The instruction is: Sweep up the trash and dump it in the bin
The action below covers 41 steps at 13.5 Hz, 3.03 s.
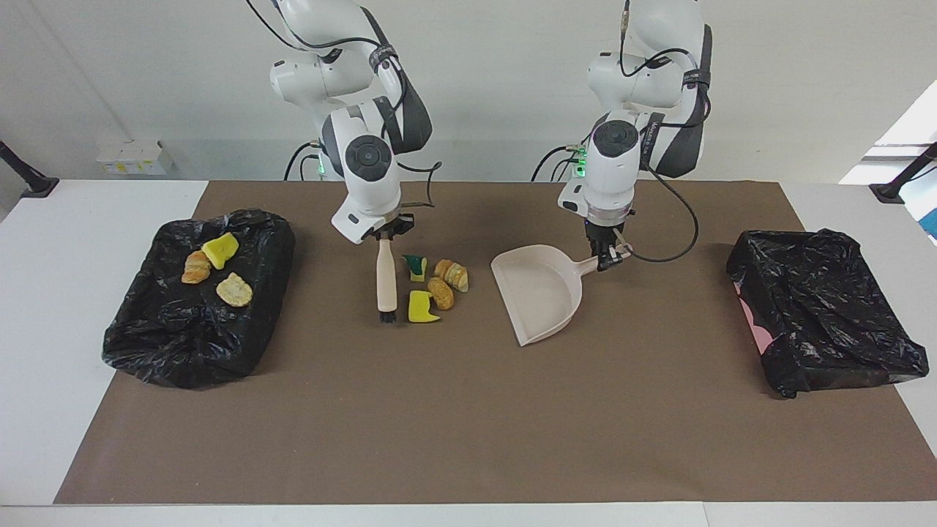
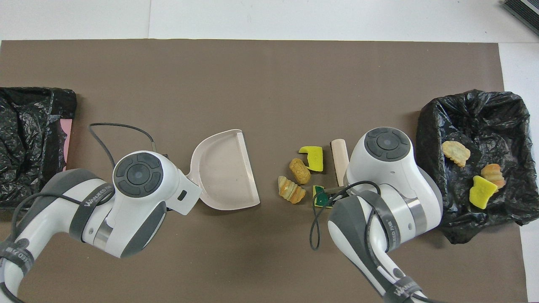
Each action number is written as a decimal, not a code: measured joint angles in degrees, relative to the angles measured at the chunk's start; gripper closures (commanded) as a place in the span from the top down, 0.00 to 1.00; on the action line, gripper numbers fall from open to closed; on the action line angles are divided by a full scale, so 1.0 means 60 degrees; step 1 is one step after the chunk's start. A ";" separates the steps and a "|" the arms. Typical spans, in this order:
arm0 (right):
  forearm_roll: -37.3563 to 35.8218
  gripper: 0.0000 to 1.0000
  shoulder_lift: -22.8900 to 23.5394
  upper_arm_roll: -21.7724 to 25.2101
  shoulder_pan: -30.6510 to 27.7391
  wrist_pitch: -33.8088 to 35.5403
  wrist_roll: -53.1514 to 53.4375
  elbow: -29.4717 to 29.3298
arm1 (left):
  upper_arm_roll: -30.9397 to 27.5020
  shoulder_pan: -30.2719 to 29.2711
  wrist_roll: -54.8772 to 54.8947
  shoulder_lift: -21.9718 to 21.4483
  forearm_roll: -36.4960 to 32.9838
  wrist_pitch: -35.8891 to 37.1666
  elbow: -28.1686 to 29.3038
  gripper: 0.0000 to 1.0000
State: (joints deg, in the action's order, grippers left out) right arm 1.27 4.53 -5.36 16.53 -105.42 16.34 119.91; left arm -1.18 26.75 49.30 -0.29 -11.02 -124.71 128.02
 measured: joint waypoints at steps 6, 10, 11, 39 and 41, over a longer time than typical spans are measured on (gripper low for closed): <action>0.0020 0.00 0.0494 -0.0027 0.0658 -0.0840 0.0038 0.0151 | 0.0032 0.0171 0.0054 0.0173 -0.0150 -0.0431 0.0133 0.00; 0.0740 0.00 0.0796 -0.0041 0.1663 -0.1248 0.0591 -0.0068 | 0.0030 0.0173 0.0059 0.0173 -0.0154 -0.0433 0.0134 0.00; 0.1020 0.00 0.0939 -0.0047 0.2020 -0.1279 0.0904 -0.0291 | 0.0030 0.0174 0.0059 0.0173 -0.0155 -0.0433 0.0134 0.00; 0.2585 0.00 -0.1473 0.0008 0.2407 0.1695 0.7263 0.1077 | 0.0063 0.0260 0.0568 0.0170 -0.0750 -0.0434 0.0224 0.00; 0.3014 0.00 -0.1822 -0.0006 0.2937 0.0903 0.8523 0.1723 | 0.0067 0.0283 0.0713 0.0156 -0.0773 -0.0400 0.0238 0.00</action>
State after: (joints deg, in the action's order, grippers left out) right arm 19.35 -6.40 -5.39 34.15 -100.00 67.48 130.25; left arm -0.78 28.44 53.57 0.65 -15.67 -127.11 129.45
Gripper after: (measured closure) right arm 0.749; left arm 0.692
